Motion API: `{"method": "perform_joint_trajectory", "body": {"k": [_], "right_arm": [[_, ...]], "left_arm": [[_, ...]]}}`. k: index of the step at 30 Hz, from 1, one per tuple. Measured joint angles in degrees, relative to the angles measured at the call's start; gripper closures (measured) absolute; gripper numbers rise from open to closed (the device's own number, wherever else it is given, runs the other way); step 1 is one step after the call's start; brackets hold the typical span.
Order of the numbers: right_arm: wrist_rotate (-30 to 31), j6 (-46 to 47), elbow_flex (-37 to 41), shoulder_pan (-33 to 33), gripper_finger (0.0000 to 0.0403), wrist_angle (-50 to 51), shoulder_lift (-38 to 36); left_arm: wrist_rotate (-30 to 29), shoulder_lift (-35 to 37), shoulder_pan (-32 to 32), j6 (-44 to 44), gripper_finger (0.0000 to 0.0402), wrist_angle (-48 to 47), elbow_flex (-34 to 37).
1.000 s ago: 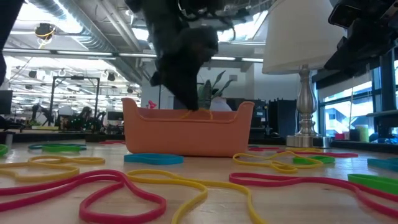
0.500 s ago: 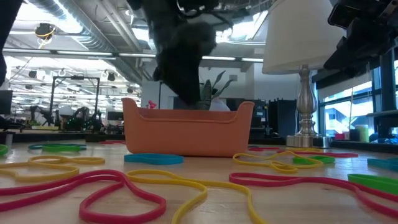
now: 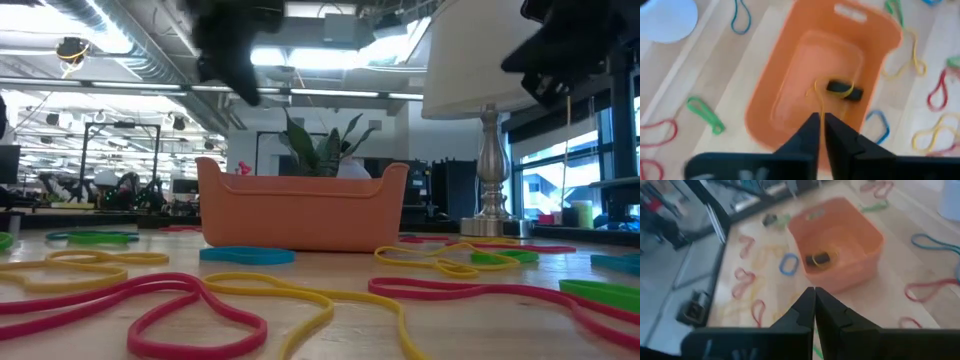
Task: Pick and place rubber bands into bin
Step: Put the green rubber band into the orange bin
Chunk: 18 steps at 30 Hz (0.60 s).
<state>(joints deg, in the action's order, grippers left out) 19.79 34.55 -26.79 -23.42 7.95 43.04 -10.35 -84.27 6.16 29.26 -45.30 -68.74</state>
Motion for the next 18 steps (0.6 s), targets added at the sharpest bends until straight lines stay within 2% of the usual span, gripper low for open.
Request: {"method": "perform_joint_trajectory", "body": {"k": [4, 8, 13, 18], "right_arm": [[0.1, 0.9, -1.4, 0.0, 0.0399, -3.7, 5.2], [0.1, 3.0, -9.2, 0.0, 0.0400, 0.1, 15.3], [0.0, 8.4, -26.0, -1.5, 0.0401, 17.9, 29.5], [-2.4, 23.6, -41.5, -4.5, 0.0401, 38.3, 41.7]], "left_arm": [[-0.1, 7.0, 2.7, 1.3, 0.0399, 4.6, 8.3], [-0.1, 14.6, 4.7, 2.9, 0.0399, 7.4, 16.6], [-0.2, 24.7, 7.3, 4.0, 0.0399, 7.6, 23.6], [-0.5, 34.3, 9.1, 2.1, 0.0399, 7.3, 27.9]]}}
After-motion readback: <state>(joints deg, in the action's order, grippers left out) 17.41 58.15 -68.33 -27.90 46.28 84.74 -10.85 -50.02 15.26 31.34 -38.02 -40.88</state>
